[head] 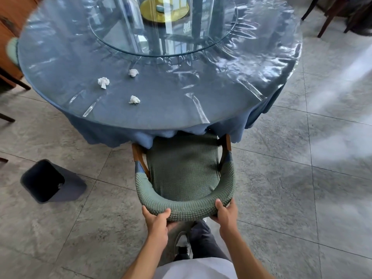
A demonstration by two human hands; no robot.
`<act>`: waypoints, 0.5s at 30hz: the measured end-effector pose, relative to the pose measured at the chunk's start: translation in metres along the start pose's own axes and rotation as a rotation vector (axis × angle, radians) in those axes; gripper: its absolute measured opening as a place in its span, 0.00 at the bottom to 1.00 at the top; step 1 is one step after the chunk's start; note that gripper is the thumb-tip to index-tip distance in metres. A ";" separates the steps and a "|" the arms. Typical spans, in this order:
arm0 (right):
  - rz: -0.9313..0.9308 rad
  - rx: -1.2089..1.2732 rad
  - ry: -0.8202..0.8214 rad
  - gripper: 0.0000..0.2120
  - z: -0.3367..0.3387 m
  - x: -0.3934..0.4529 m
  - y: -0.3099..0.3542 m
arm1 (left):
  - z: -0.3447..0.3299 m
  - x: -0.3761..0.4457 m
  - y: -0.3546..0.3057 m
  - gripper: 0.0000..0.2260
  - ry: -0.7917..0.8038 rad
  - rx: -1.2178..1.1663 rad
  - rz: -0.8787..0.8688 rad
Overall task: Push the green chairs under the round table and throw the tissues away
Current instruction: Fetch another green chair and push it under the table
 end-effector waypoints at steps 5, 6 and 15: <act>0.000 -0.006 0.028 0.08 -0.006 0.023 0.024 | -0.021 0.013 -0.008 0.47 -0.025 -0.012 -0.004; -0.002 -0.001 0.031 0.08 -0.008 0.027 0.030 | -0.026 0.017 -0.010 0.47 -0.027 -0.013 -0.006; -0.004 -0.035 0.073 0.07 -0.021 0.069 0.068 | -0.069 0.037 -0.029 0.43 -0.113 -0.029 -0.067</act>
Point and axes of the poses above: each hand's wrist, its own x-axis towards the middle knuckle, its own z-axis out of the back of the hand, y = z × x, the point moved 6 cm from there along x, towards the middle knuckle, and after that the axes turned 4 degrees about -x, right-handed, at the moved point
